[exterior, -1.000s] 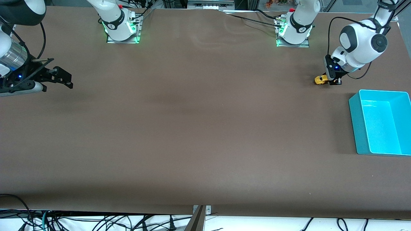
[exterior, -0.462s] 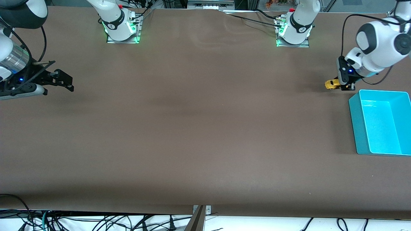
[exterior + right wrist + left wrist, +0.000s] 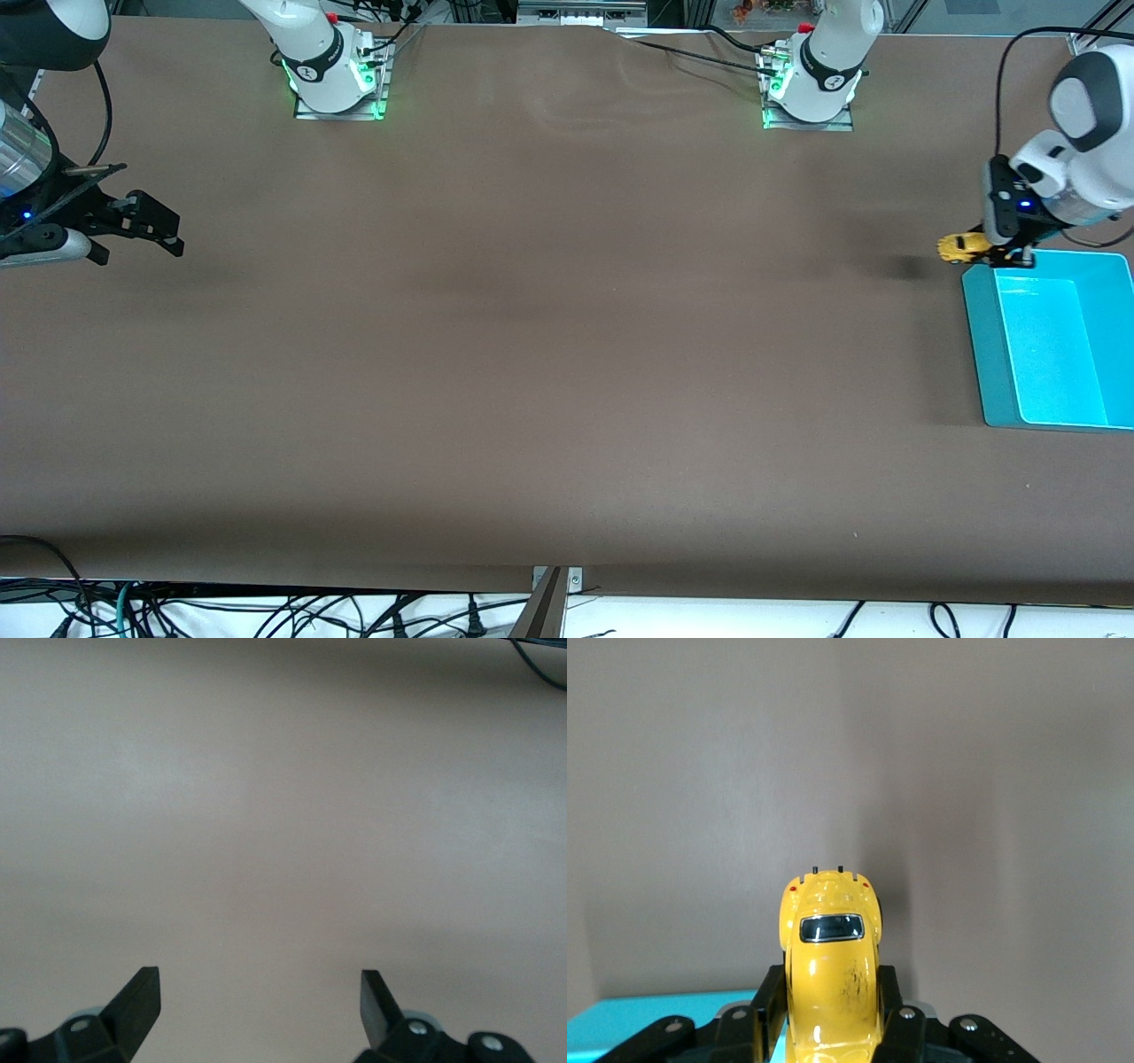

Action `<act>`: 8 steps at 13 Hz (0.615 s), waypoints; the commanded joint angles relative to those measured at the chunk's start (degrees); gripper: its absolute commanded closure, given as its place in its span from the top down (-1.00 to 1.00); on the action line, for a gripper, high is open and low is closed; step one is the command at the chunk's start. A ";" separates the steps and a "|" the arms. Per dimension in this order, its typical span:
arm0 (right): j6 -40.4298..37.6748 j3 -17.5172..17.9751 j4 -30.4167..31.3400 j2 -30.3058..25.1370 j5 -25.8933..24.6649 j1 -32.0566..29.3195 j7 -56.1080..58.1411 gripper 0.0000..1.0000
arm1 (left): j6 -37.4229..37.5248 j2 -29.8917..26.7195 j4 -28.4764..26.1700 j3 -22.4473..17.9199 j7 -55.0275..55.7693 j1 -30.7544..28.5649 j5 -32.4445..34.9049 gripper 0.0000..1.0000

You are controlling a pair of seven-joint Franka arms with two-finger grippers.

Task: Wind and store yellow beetle car
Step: 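Lift the car with the left gripper and carry it to the cyan box, then lower the car into the cyan box and open the left gripper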

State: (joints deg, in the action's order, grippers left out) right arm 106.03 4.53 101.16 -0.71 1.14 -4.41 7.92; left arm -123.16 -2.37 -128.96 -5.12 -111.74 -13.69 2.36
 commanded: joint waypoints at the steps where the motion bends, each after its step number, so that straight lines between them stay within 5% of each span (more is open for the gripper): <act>1: -0.47 -0.40 -0.61 -0.77 -0.61 0.45 0.96 1.00 | 1.35 7.71 7.47 -4.18 -7.25 0.25 1.07 -0.88; 8: -1.26 -0.67 -0.70 -0.95 -0.70 1.77 0.43 1.00 | 1.17 20.72 21.80 -4.98 -13.24 -2.21 0.37 -0.88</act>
State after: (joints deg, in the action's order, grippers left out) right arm 105.82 4.53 101.06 -1.32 1.13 -3.49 7.93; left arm -123.30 14.45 -112.77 -10.12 -123.18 -15.27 2.35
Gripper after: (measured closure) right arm 0.000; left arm 0.546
